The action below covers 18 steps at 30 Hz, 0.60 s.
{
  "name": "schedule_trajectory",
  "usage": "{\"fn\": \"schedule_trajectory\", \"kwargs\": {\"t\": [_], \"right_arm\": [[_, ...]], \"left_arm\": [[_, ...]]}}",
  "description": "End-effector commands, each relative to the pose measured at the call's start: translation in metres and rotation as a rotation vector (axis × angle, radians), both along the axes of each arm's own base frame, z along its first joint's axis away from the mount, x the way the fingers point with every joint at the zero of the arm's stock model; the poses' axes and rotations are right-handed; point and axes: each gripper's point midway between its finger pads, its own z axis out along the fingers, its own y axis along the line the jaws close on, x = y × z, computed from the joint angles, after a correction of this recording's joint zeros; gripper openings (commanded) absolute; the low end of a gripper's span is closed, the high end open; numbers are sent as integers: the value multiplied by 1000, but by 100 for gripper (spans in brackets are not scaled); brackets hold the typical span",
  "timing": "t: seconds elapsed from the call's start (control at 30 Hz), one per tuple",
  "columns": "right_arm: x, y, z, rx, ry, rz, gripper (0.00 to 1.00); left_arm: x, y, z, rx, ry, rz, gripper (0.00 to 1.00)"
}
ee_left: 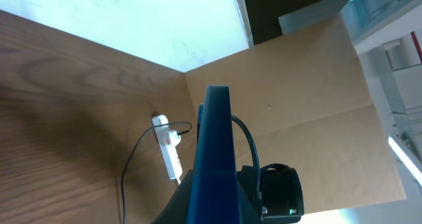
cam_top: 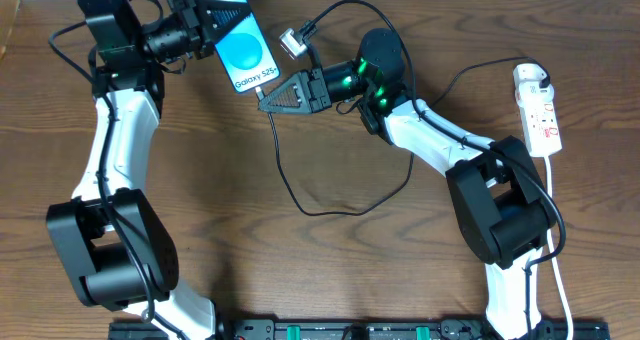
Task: Plug charger to phone and switch on socket
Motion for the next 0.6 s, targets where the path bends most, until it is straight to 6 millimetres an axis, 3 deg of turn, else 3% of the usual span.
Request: {"fn": "schedule_trajectory", "kwargs": {"t": [0.0, 0.57], "right_arm": [[3, 1, 12, 25, -35, -33, 2], [8, -4, 12, 25, -35, -45, 2]], "left_arm": [[-10, -8, 11, 4, -35, -37, 7], [-13, -6, 11, 1, -36, -51, 8]]}}
